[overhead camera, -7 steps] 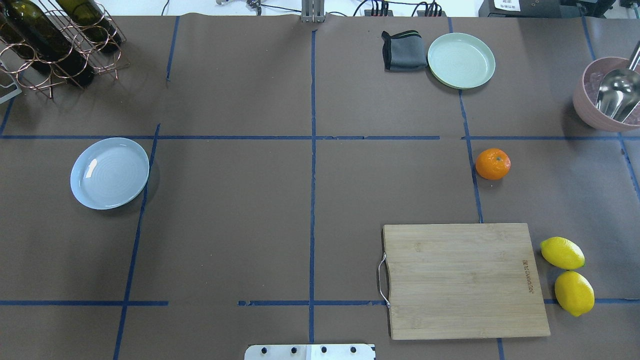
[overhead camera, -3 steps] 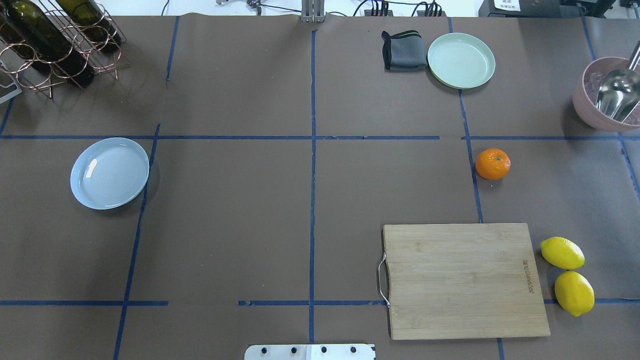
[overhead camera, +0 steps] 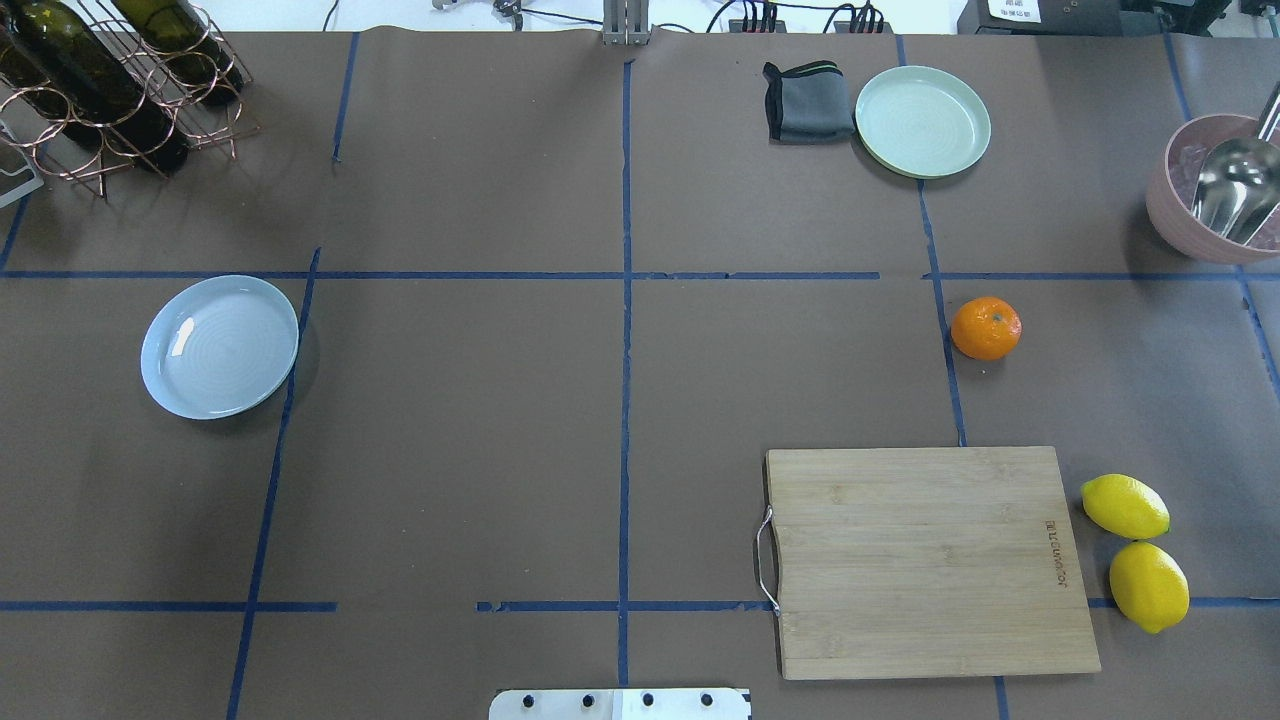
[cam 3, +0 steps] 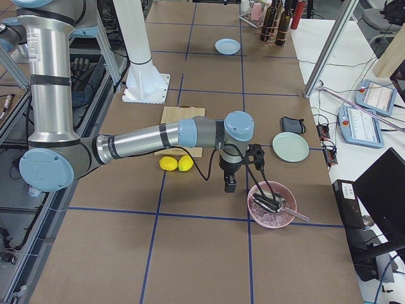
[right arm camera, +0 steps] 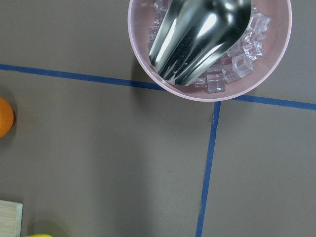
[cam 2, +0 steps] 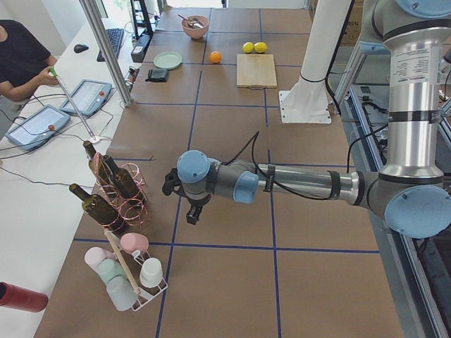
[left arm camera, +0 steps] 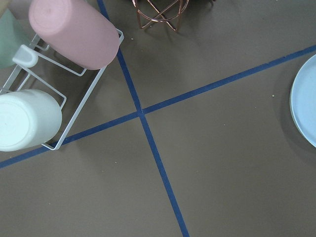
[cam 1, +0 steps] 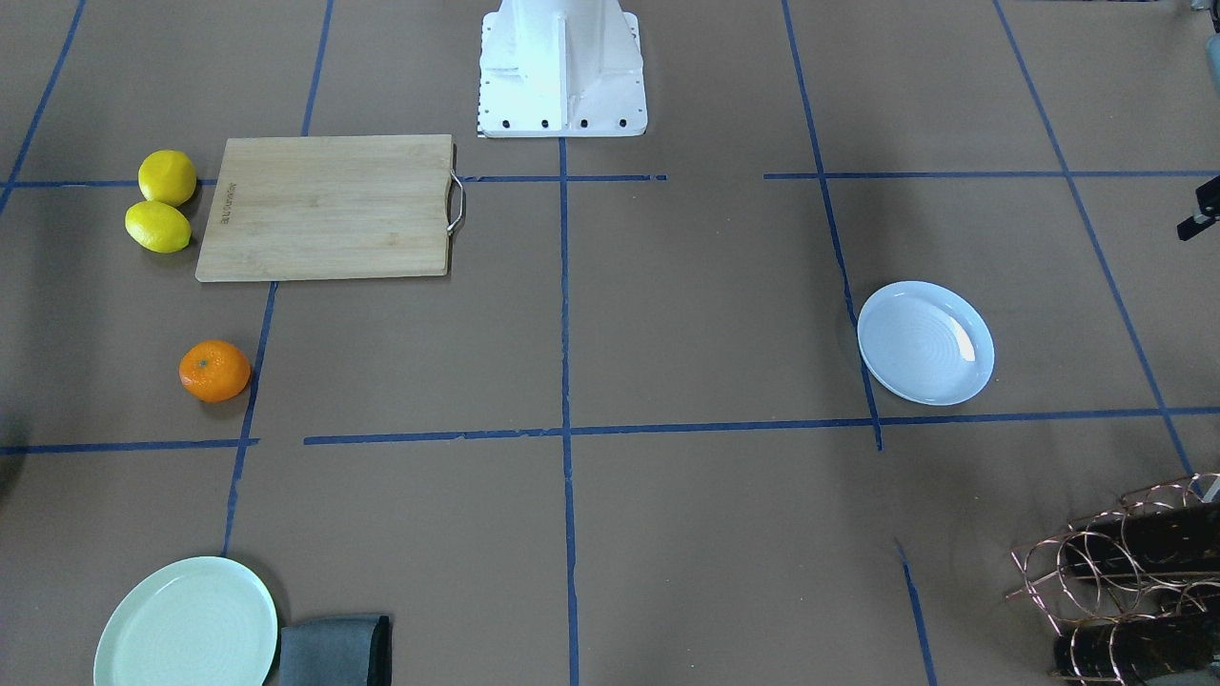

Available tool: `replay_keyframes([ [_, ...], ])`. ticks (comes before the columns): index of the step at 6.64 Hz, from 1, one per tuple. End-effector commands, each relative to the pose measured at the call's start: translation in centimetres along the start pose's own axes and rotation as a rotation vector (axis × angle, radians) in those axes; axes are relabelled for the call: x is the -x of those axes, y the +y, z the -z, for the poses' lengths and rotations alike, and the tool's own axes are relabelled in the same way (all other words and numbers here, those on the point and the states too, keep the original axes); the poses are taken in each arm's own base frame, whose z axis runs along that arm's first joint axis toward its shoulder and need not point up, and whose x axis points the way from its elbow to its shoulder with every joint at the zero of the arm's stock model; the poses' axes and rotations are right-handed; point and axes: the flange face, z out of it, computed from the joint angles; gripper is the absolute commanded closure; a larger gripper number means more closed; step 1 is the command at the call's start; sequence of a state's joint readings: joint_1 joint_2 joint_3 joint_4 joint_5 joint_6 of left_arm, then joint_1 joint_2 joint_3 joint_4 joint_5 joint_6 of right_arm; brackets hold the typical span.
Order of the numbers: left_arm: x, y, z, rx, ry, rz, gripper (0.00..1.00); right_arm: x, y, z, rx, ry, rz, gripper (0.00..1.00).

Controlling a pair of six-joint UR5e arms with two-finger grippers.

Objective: Pick orange to plate

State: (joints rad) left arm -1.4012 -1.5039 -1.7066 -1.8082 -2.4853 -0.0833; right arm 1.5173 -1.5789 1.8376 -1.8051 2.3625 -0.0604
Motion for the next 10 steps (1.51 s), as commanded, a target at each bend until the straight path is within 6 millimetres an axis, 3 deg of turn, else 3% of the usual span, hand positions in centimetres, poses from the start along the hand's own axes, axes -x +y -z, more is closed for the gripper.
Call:
replay_keyframes([
  [1,-8.0,-1.4,-7.5,-0.039,-0.050,0.177,0.00,-0.1,0.2,-0.2,0.003,-0.011,0.001,0.00],
  [2,-10.3,-1.7,-9.9,-0.024,-0.042,0.208,0.00,0.1,0.2,-0.2,0.003,-0.014,0.003,0.00],
  [3,-11.2,-2.0,-12.3,-0.016,-0.085,0.187,0.00,0.3,0.2,-0.2,0.001,-0.034,0.003,0.00],
  [5,-11.8,-4.0,-16.1,0.026,-0.095,0.177,0.06,0.1,0.4,-0.4,0.004,-0.035,0.000,0.00],
  [7,-12.0,-3.2,-18.3,0.068,-0.102,0.169,0.18,0.1,0.5,-0.5,0.008,-0.034,0.000,0.00],
  [9,-12.6,-3.8,-19.4,0.081,-0.100,0.160,0.33,0.3,0.5,-0.7,0.012,-0.035,0.006,0.00],
  [10,-12.7,-3.9,-19.7,0.084,-0.100,0.162,0.51,0.3,0.4,-0.8,0.013,-0.035,0.007,0.00],
])
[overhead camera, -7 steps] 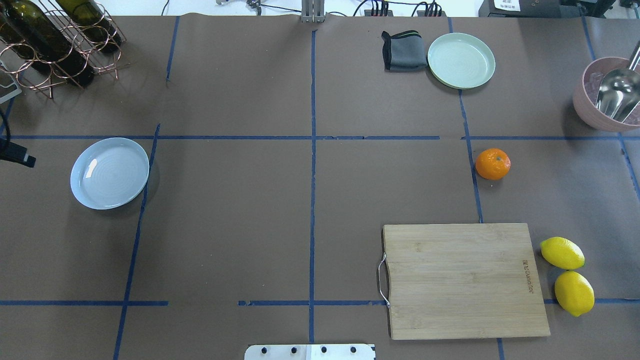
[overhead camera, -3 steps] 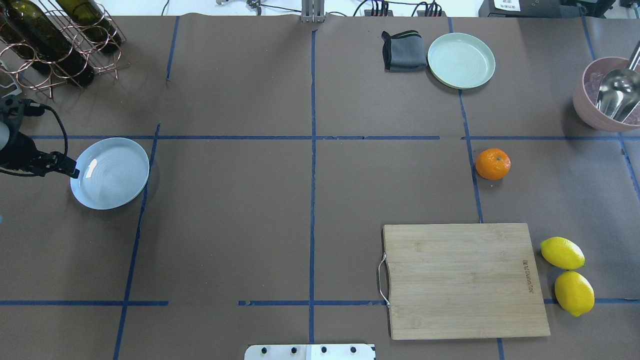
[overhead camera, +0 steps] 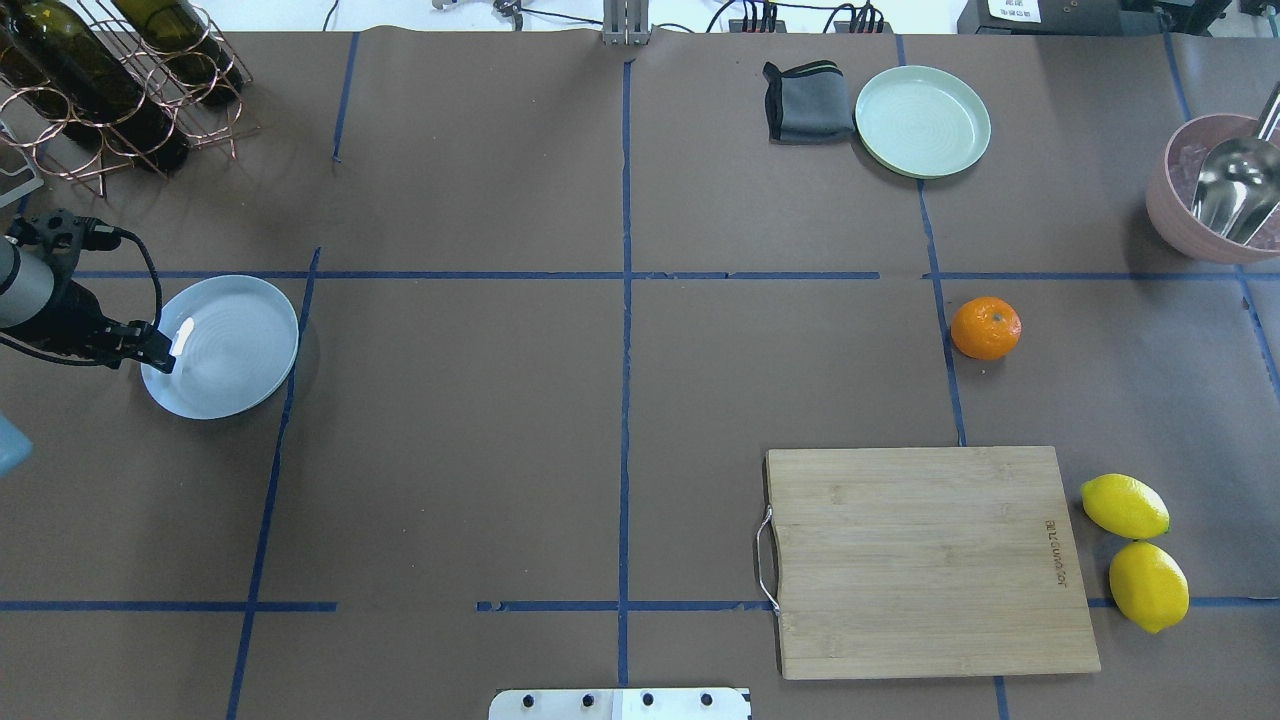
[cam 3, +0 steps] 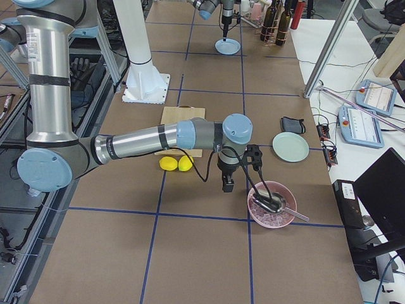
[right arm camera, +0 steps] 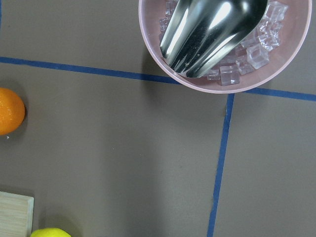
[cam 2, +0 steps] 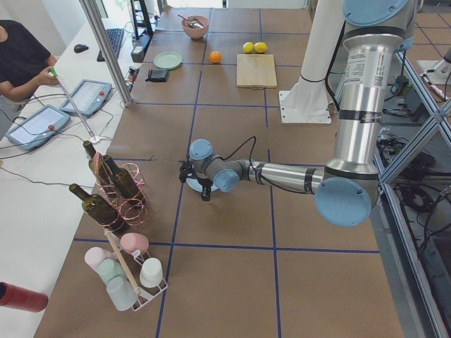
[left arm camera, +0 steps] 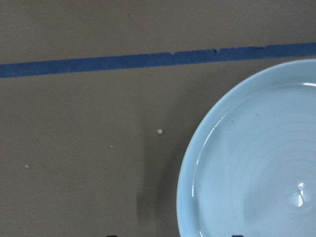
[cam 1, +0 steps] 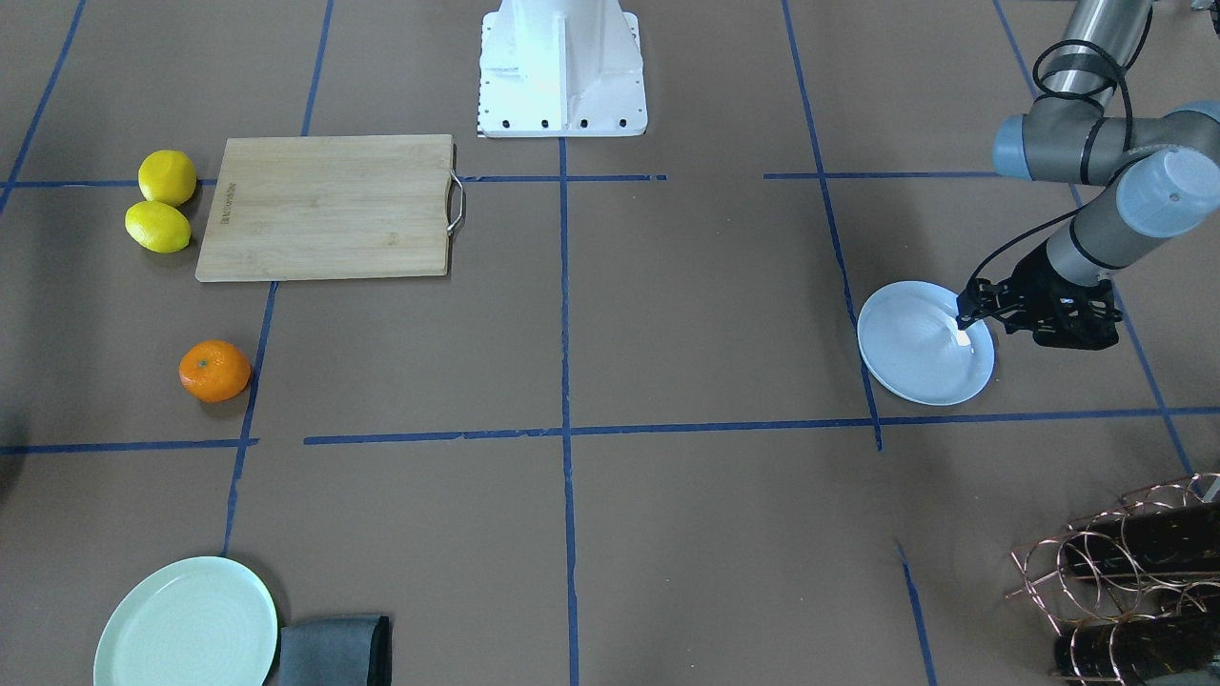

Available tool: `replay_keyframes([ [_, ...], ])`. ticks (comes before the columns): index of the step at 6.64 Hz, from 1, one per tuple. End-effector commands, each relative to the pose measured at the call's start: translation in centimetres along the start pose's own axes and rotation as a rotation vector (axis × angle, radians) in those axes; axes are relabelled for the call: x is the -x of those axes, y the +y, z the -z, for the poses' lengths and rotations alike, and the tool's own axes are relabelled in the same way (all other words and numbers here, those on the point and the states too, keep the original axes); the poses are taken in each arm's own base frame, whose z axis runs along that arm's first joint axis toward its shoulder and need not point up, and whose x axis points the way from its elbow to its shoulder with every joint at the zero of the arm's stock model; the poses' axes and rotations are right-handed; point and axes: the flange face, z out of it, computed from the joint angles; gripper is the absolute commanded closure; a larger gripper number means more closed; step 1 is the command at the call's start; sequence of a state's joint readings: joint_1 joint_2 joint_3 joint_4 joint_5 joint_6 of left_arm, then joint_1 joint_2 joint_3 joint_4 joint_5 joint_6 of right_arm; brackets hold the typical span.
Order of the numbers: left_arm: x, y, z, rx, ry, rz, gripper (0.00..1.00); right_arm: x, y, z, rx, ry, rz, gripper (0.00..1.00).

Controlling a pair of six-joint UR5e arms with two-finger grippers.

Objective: Pick orange to plate
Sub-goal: 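Reach the left gripper down to the rim of the light blue plate, then push the light blue plate with the left gripper toward the table center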

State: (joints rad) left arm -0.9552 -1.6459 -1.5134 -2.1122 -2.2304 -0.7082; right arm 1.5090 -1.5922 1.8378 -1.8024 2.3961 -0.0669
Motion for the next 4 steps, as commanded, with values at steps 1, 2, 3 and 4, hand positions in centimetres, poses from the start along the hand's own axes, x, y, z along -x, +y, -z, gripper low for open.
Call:
replay_keyframes([
  [1,-0.4,-0.2,-0.4,0.006,0.003,-0.010,1.00,0.1,0.0,-0.1,0.002,0.000,0.005,0.00],
  [2,-0.6,-0.3,-0.2,0.005,0.010,-0.020,1.00,0.1,0.0,-0.1,0.001,0.001,0.008,0.00],
  [3,-2.4,-1.0,0.8,-0.013,0.033,-0.042,1.00,0.1,0.0,0.0,0.000,0.002,0.009,0.00],
  [4,-4.2,-1.7,1.9,-0.030,0.059,-0.066,1.00,0.2,0.0,-0.1,0.001,0.001,0.010,0.00],
])
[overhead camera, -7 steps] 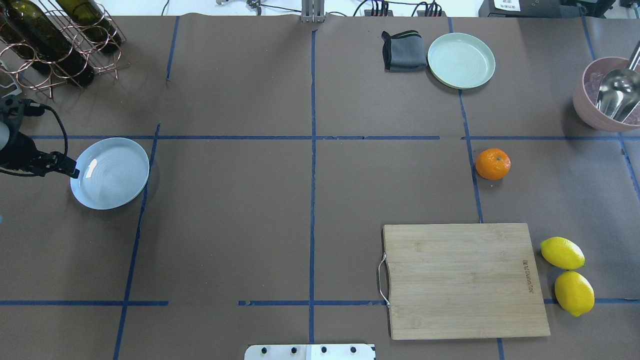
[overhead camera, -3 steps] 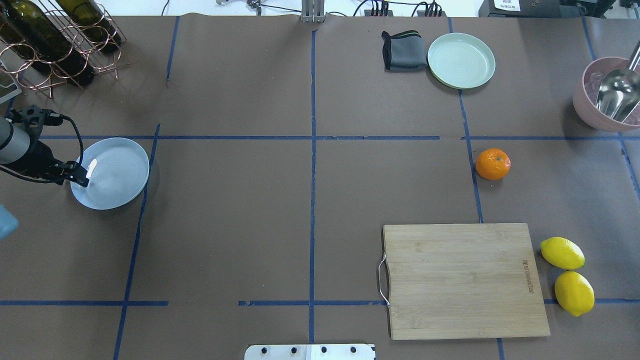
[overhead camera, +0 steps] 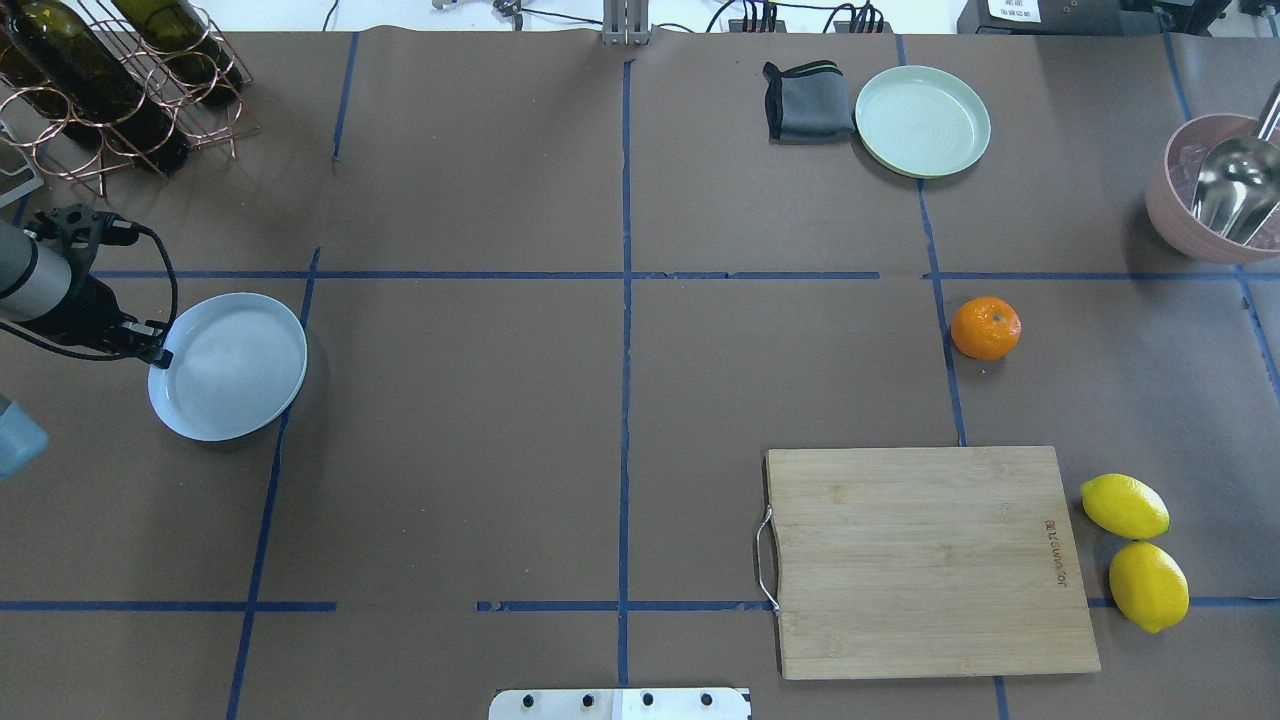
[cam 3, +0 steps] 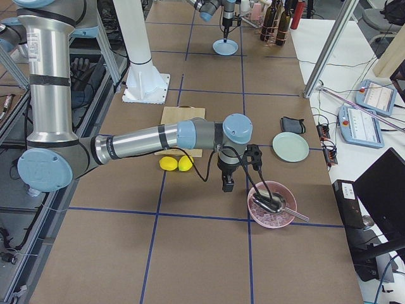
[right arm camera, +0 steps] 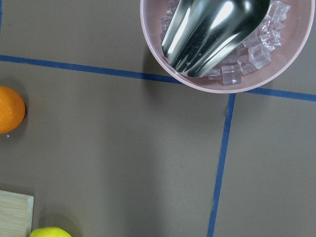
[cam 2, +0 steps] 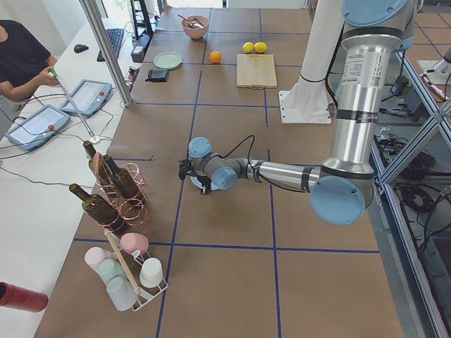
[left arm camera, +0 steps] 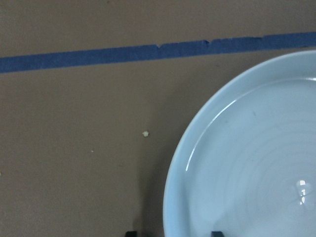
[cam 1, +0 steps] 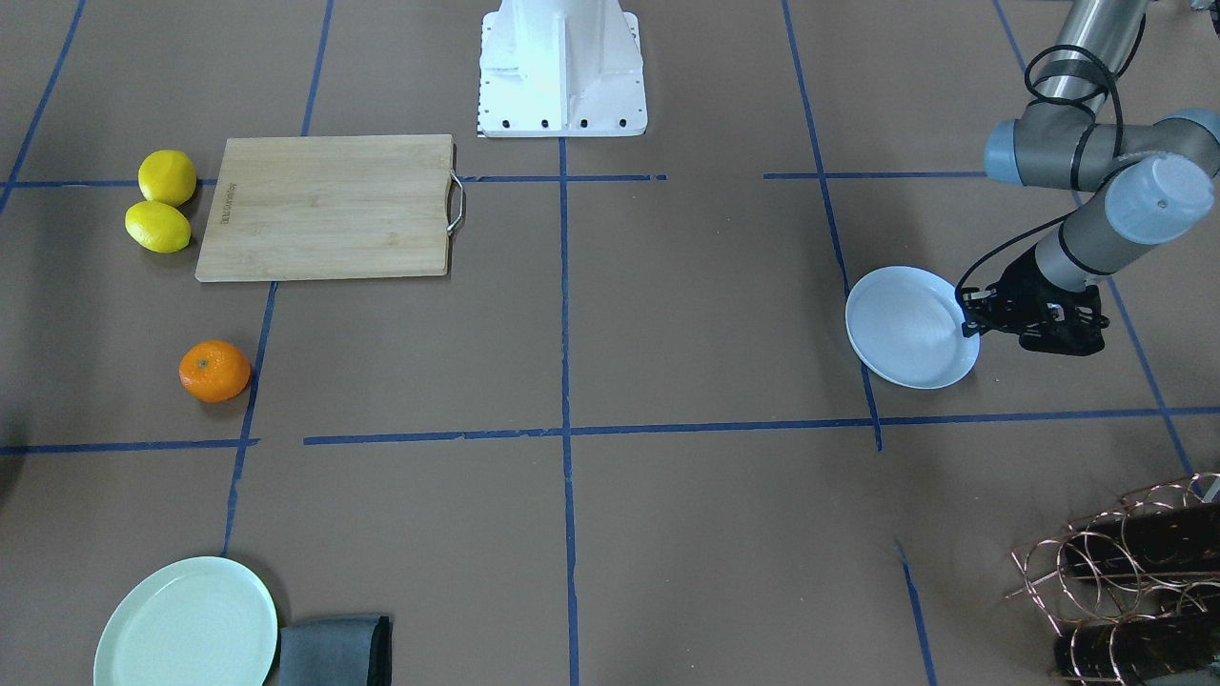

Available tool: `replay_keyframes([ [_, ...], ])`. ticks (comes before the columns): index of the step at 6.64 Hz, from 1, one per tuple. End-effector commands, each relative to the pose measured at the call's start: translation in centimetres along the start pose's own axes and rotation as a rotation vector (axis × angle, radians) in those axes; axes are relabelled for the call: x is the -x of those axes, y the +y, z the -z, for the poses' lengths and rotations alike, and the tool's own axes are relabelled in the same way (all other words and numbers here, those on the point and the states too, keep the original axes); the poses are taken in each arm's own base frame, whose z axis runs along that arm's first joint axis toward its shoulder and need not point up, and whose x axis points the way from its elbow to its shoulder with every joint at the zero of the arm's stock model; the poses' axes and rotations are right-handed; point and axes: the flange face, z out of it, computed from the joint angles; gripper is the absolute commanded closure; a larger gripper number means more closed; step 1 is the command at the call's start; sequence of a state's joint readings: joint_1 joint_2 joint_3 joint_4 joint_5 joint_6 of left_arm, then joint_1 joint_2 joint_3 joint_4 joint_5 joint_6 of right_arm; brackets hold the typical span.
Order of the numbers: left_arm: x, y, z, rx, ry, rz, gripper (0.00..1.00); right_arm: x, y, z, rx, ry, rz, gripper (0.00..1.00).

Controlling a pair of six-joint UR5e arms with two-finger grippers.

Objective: Pick orange to plate
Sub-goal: 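Push the light blue plate with the left gripper toward the table center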

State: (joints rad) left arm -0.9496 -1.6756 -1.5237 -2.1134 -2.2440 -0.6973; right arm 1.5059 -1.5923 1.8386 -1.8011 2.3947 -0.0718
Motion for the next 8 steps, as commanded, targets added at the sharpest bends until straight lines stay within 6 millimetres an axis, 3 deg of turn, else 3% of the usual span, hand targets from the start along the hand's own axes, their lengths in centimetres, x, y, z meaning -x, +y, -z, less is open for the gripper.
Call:
replay_keyframes([
  [1,-6.4,-1.8,3.1,0.030,0.161,-0.056,1.00,0.1,0.0,0.1,-0.002,0.000,0.002,0.00],
  [3,-17.2,-6.6,7.7,0.020,0.295,0.051,1.00,0.4,-0.1,0.2,-0.005,-0.001,-0.001,0.00],
  [4,-24.1,-5.6,6.5,0.072,0.337,0.063,1.00,1.8,-0.6,-0.1,-0.021,-0.001,0.049,0.00],
  [5,-33.9,-3.7,3.7,0.078,0.345,0.051,1.00,2.5,-0.8,-0.6,-0.025,-0.004,0.078,0.00],
  [6,-39.1,-2.8,1.1,0.005,0.310,0.062,1.00,2.9,-0.9,-1.0,-0.017,-0.007,0.084,0.00],
  [7,-41.3,-2.0,-0.9,-0.006,0.287,0.068,1.00,3.6,-1.0,-1.5,-0.007,-0.007,0.103,0.00],
  [8,-41.2,-1.9,-1.9,-0.011,0.268,0.075,1.00,3.7,-1.0,-1.5,-0.007,-0.010,0.107,0.00],
])
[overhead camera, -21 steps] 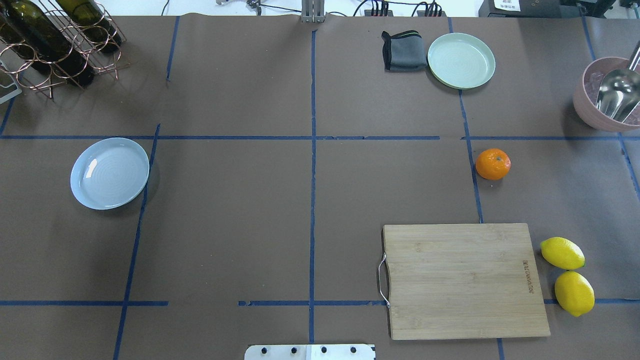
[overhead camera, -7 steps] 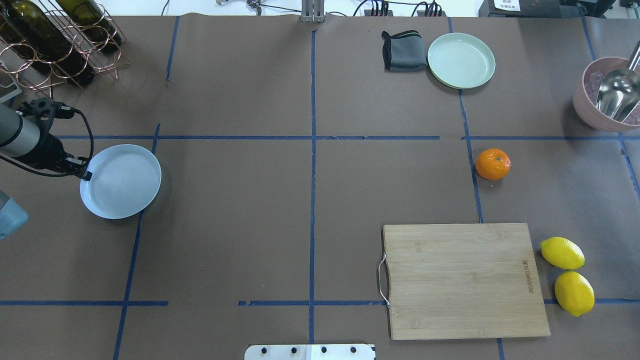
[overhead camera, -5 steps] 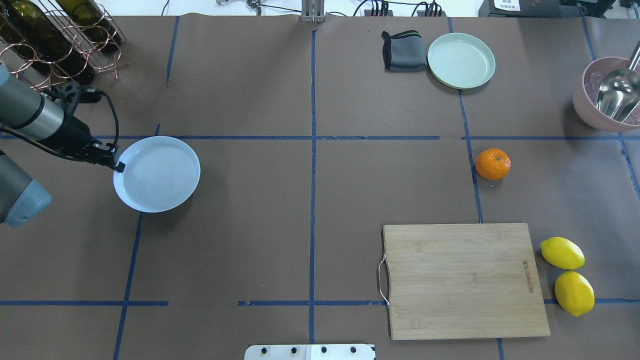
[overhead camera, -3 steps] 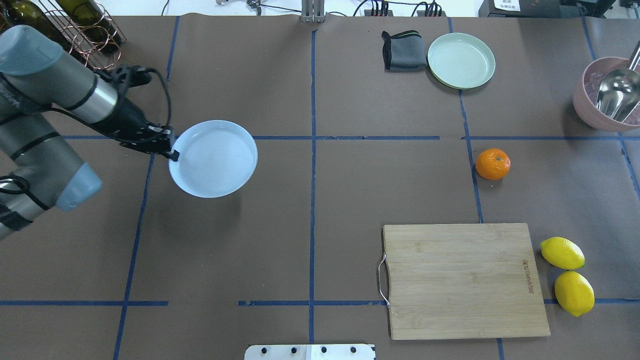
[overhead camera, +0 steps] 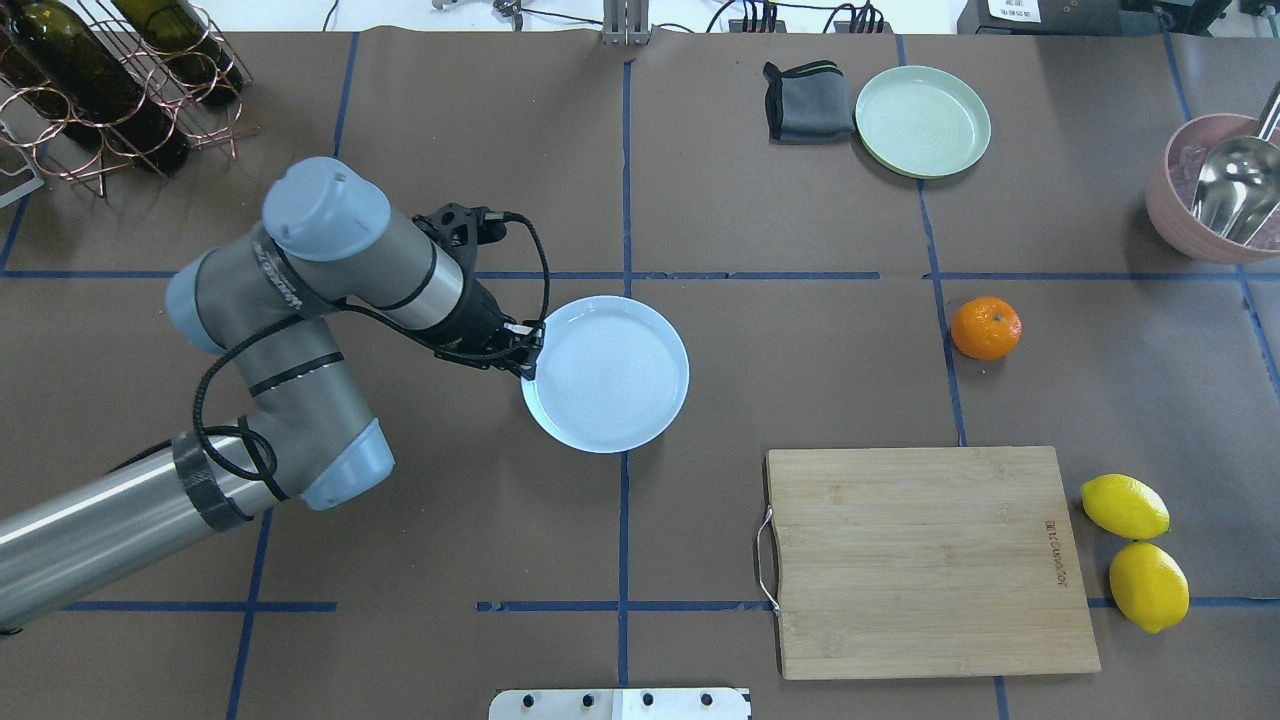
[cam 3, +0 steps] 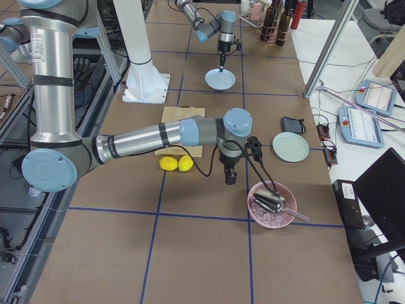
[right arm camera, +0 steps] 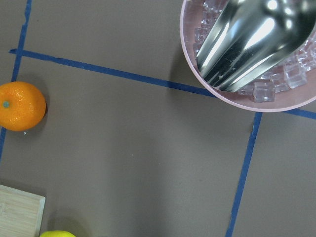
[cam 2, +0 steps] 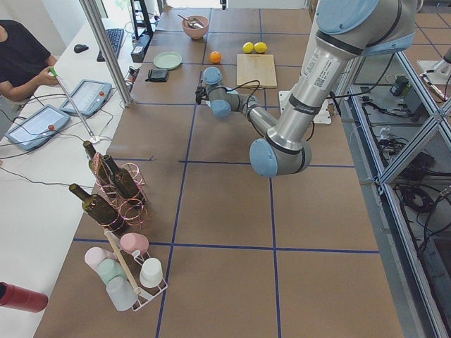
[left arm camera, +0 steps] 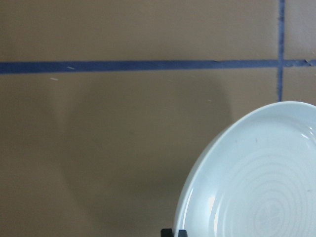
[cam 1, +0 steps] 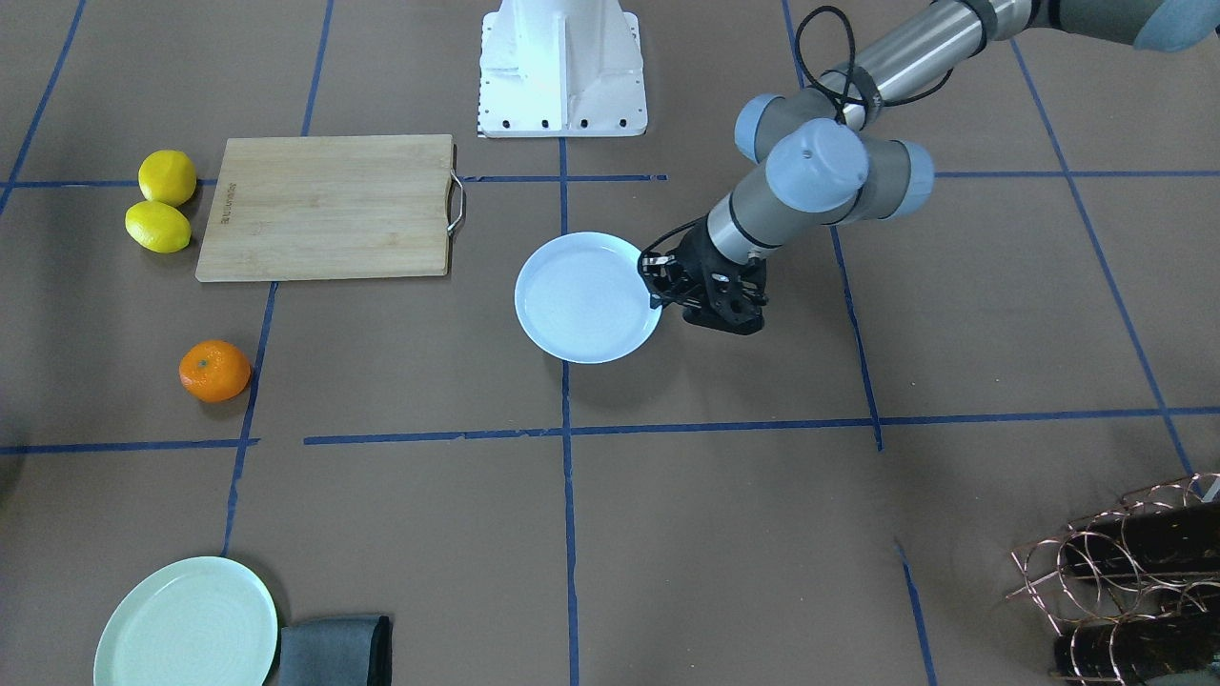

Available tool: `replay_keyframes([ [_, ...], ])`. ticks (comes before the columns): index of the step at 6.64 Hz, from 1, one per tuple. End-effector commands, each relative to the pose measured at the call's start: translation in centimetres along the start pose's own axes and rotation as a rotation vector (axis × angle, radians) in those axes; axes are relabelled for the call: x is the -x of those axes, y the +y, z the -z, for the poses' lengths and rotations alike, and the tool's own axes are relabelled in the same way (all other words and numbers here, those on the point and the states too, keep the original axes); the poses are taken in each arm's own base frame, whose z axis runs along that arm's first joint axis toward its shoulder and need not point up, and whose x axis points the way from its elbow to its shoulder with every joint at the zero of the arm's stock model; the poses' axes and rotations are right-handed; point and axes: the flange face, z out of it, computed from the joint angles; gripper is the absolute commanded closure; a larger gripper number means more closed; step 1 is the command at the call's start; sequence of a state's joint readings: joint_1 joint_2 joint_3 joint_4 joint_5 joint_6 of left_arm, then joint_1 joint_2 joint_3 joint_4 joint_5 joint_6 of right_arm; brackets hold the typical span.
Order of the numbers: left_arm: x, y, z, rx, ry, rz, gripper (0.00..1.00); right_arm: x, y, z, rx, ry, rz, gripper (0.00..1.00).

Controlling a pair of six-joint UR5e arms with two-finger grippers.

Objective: Pick orange to plate
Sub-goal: 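Push the light blue plate with the left gripper toward the table center, then release the plate with the left gripper while the right gripper reaches toward the orange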

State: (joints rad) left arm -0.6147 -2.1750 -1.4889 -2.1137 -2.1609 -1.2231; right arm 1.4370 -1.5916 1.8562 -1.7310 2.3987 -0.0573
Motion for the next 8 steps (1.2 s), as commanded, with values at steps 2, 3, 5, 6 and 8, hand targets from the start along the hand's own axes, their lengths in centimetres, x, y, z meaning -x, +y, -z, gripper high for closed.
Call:
replay_keyframes([
  [2,-0.5,0.5,-3.1,-0.034,-0.043,0.012,1.00,0.5,0.0,-0.2,0.003,-0.020,0.005,0.00],
  [3,-0.6,0.6,-2.9,-0.036,-0.040,0.010,0.63,0.9,-0.1,-0.2,0.001,-0.065,0.002,0.00],
  [5,-2.4,0.9,-0.5,-0.081,0.082,0.002,0.07,5.3,-1.5,-3.0,0.062,-0.106,-0.001,0.00],
  [6,-3.3,1.0,1.2,-0.095,0.109,0.005,0.07,8.5,-2.8,-4.2,0.041,-0.113,-0.070,0.00],
  [8,-4.3,1.6,2.5,-0.099,0.142,0.048,0.05,15.5,-3.7,-8.6,-0.066,-0.073,-0.248,0.00],
])
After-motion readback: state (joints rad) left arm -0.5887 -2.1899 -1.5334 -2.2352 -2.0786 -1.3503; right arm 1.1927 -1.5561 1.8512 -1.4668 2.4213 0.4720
